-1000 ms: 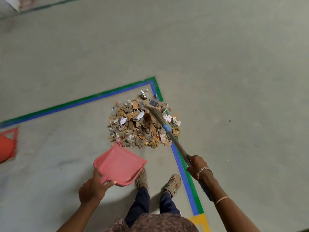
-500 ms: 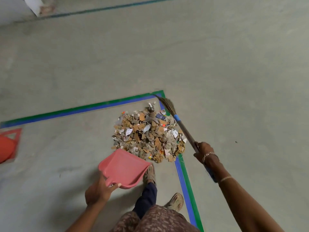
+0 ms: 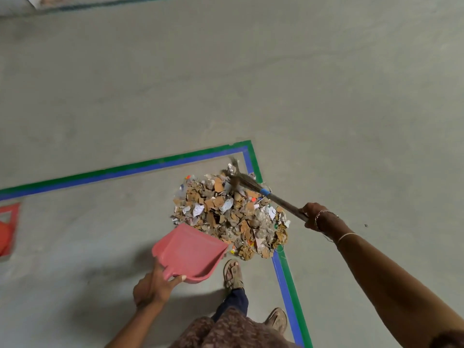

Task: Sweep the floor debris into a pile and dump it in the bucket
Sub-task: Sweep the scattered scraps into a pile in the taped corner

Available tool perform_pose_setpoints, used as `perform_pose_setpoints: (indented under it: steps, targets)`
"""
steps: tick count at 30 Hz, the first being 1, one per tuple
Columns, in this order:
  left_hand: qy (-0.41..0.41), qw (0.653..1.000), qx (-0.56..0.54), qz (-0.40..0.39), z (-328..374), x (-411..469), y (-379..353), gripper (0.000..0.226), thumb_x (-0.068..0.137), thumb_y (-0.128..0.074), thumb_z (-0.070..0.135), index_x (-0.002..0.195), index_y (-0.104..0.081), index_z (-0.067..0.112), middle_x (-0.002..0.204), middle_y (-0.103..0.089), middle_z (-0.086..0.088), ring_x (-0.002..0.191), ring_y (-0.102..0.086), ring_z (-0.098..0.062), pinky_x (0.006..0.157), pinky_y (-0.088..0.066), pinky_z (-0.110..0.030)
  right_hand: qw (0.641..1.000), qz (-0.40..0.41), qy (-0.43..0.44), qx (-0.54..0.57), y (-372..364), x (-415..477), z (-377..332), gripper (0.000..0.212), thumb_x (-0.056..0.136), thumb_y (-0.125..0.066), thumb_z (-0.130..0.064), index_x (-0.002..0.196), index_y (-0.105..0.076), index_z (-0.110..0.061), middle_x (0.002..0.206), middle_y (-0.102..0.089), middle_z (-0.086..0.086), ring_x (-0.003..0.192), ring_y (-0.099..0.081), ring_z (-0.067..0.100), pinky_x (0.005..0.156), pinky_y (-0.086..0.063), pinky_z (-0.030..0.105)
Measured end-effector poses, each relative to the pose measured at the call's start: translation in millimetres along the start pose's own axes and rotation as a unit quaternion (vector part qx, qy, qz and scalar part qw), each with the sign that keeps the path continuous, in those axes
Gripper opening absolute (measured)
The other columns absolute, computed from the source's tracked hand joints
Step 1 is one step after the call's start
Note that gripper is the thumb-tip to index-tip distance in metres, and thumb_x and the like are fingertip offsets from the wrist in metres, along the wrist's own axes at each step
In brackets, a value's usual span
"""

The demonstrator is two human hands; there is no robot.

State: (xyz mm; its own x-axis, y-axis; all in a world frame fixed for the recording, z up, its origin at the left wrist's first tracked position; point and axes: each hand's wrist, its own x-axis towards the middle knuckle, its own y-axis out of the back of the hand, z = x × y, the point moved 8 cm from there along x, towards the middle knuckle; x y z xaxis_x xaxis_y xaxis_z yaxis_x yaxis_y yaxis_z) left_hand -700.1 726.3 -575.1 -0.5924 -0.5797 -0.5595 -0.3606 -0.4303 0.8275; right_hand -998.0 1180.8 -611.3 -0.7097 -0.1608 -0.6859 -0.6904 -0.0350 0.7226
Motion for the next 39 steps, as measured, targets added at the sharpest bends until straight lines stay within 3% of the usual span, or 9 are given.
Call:
perform_pose_setpoints:
  steps: [6,11,16,19,23,30,32,35,39]
  targets:
    - [0.001,0.999,-0.037,-0.021,6,42,-6,0.102,0.055,-0.062,0.09,0.136,-0.035,0.036,0.112,-0.071,0.0,0.098,-0.069,-0.033,0.076,-0.056,-0.037,0.998,-0.059,0.0,-0.01,-42,-83,39,0.058,0.08,-0.068,-0.026,0.137,-0.055,-0.034,0.106,-0.063,-0.006,0.1,-0.062,0.015,0.083,-0.049,0.026]
    - [-0.01,0.999,-0.04,-0.029,17,49,-7,0.106,0.051,-0.063,0.091,0.137,-0.035,0.035,0.11,-0.07,0.002,0.098,-0.069,-0.03,0.073,-0.054,-0.033,0.994,-0.028,-0.044,0.1,-86,-157,71,0.065,0.073,-0.072,-0.02,0.135,-0.058,-0.035,0.092,-0.06,-0.01,0.06,-0.05,-0.002,0.06,-0.037,0.006]
    - [-0.026,0.998,-0.037,-0.038,4,66,-36,0.113,0.051,-0.064,0.091,0.142,-0.028,0.034,0.11,-0.069,0.004,0.091,-0.068,-0.027,0.074,-0.055,-0.033,0.982,0.046,-0.084,0.165,-105,-174,67,0.066,0.069,-0.077,-0.016,0.133,-0.062,-0.028,0.089,-0.064,-0.004,0.065,-0.054,0.01,0.069,-0.048,0.027]
    - [-0.034,0.998,-0.052,-0.03,-4,60,-42,0.122,0.047,-0.065,0.094,0.145,-0.017,0.039,0.112,-0.07,0.003,0.091,-0.069,-0.027,0.072,-0.055,-0.033,0.98,0.053,-0.101,0.165,-111,-161,45,0.067,0.072,-0.077,-0.019,0.136,-0.059,-0.026,0.101,-0.067,0.001,0.084,-0.061,0.019,0.076,-0.048,0.028]
    - [-0.05,0.998,-0.028,-0.004,-9,18,-15,0.103,0.065,-0.071,0.079,0.146,-0.03,0.031,0.119,-0.068,0.0,0.101,-0.067,-0.028,0.078,-0.055,-0.034,0.978,0.013,-0.14,0.154,-140,-149,17,0.053,0.078,-0.077,-0.027,0.129,-0.062,-0.021,0.115,-0.067,0.004,0.105,-0.063,0.023,0.082,-0.047,0.025]
    - [-0.062,0.997,0.023,0.032,-51,-35,-6,0.097,0.068,-0.062,0.085,0.141,-0.028,0.031,0.117,-0.069,0.0,0.103,-0.067,-0.029,0.069,-0.048,-0.032,0.955,-0.001,-0.154,0.252,-228,-197,-6,0.058,0.067,-0.075,-0.025,0.125,-0.066,-0.018,0.09,-0.067,0.001,0.076,-0.065,0.02,0.071,-0.058,0.034]
    - [-0.075,0.995,0.041,0.043,-69,-45,-5,0.094,0.07,-0.063,0.083,0.14,-0.03,0.029,0.118,-0.069,-0.001,0.104,-0.067,-0.029,0.068,-0.045,-0.031,0.936,0.04,-0.15,0.317,-258,-227,-15,0.061,0.067,-0.074,-0.02,0.127,-0.064,-0.012,0.088,-0.071,0.007,0.063,-0.067,0.019,0.057,-0.057,0.035]
    - [-0.06,0.995,0.074,0.03,-111,-59,-8,0.095,0.069,-0.063,0.083,0.14,-0.029,0.029,0.116,-0.069,-0.003,0.101,-0.068,-0.03,0.068,-0.046,-0.031,0.896,0.049,-0.159,0.412,-308,-290,-46,0.047,0.078,-0.071,-0.005,0.124,-0.06,-0.009,0.079,-0.068,0.012,0.043,-0.06,0.02,0.038,-0.046,0.029]
    - [-0.072,0.994,0.069,0.047,-164,-63,-7,0.097,0.065,-0.062,0.087,0.136,-0.031,0.029,0.114,-0.07,-0.002,0.1,-0.068,-0.031,0.072,-0.05,-0.032,0.875,-0.003,-0.225,0.428,-355,-329,-74,0.014,0.08,-0.051,-0.001,0.093,-0.056,0.002,0.068,-0.063,0.017,0.045,-0.059,0.025,0.045,-0.055,0.039]
